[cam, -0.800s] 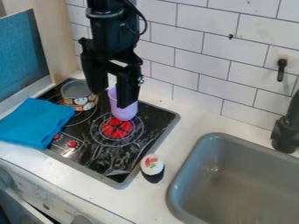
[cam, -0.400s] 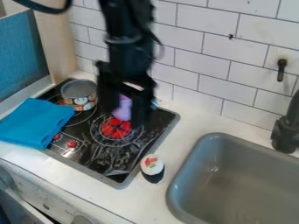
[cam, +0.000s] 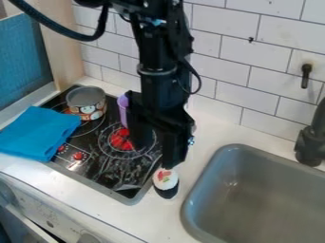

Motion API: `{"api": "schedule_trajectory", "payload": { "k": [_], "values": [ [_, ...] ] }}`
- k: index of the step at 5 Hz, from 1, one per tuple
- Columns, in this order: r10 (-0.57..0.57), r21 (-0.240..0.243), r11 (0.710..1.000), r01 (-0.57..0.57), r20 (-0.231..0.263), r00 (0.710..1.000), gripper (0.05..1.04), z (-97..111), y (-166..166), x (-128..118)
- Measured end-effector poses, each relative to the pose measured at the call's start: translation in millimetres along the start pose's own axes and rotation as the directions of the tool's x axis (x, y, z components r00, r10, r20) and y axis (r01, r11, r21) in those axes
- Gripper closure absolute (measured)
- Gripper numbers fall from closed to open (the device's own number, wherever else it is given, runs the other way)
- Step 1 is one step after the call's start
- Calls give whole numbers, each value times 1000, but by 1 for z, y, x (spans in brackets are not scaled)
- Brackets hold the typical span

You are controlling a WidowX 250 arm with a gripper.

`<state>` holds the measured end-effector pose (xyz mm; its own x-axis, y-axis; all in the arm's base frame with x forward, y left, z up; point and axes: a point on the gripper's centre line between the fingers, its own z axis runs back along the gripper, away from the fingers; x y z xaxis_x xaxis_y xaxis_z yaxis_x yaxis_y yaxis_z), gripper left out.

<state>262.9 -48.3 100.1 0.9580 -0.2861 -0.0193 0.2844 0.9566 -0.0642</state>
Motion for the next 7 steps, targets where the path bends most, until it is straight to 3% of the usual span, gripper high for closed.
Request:
{"api": "schedule_trajectory", "payload": {
  "k": [2, 5, 6, 7],
  "values": [
    [-36, -14, 999, 35, -82, 996, 83, -41, -2, 8],
    [-74, -39, 997, 70, -90, 993, 119, -51, -6, 15],
    [-58, -29, 998, 55, -109, 992, 379, -54, -4, 13],
    [-49, -22, 999, 46, -117, 992, 513, -55, -2, 13]
  ]
}}
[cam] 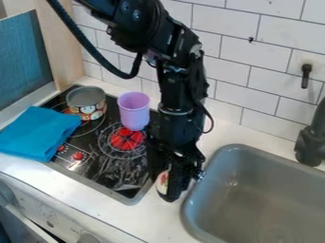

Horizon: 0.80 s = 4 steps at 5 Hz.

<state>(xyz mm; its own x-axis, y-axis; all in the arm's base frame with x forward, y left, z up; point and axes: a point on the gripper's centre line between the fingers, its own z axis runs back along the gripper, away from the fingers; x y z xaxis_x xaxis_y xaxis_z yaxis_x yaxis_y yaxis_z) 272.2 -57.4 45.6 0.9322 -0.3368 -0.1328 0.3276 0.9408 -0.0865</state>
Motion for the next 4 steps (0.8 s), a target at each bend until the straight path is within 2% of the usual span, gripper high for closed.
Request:
{"api": "schedule_trajectory", "payload": {
  "k": [1, 2, 3, 4],
  "values": [
    [7, 3, 1000, -7, -5, 1000, 543, 1, 0, 0],
    [28, 12, 1000, -28, 9, 1000, 543, 18, 2, 7],
    [27, 30, 999, -30, 99, 995, 543, 49, 4, 29],
    [22, 21, 999, -25, 141, 990, 543, 70, 11, 53]
  ]
}}
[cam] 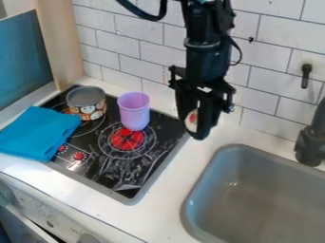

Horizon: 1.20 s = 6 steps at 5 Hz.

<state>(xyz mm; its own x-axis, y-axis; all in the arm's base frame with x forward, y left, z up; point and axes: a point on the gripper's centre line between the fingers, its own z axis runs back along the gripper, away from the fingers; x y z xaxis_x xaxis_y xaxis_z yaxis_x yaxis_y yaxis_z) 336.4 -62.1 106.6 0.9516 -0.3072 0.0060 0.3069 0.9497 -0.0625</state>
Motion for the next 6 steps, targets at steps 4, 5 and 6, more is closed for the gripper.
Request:
{"api": "schedule_trajectory", "payload": {
  "k": [4, 5, 6],
  "values": [
    [-36, -8, 999, 36, -75, 997, 543, -46, 27, 61],
    [-31, -15, 999, 30, -92, 995, 543, -50, 26, 63],
    [-10, -3, 1000, 9, -117, 993, 543, -52, 28, 59]
  ]
}}
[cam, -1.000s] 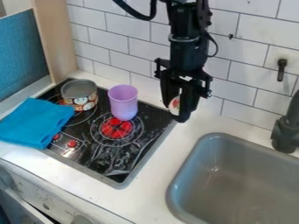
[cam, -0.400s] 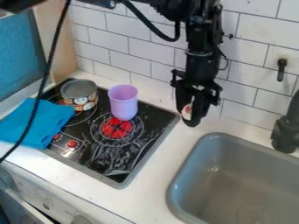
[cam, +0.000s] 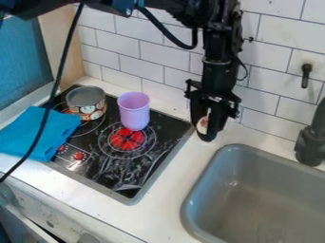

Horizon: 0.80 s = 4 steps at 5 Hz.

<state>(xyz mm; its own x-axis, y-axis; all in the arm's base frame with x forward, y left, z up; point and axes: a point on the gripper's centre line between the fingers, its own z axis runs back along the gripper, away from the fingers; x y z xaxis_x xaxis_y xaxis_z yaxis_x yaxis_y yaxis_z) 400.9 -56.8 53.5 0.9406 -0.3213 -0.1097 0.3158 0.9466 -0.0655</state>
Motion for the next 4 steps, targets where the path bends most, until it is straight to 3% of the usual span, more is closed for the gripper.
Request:
{"api": "schedule_trajectory", "payload": {
  "k": [1, 2, 3, 4],
  "values": [
    [13, 13, 1000, -12, -20, 1000, 543, 0, 1, -3],
    [20, 24, 1000, -20, -8, 1000, 494, -1, 0, -2],
    [24, 24, 999, -25, 41, 999, 195, 9, -3, -5],
    [17, 11, 1000, -18, 68, 998, 72, 14, -6, -9]
  ]
}}
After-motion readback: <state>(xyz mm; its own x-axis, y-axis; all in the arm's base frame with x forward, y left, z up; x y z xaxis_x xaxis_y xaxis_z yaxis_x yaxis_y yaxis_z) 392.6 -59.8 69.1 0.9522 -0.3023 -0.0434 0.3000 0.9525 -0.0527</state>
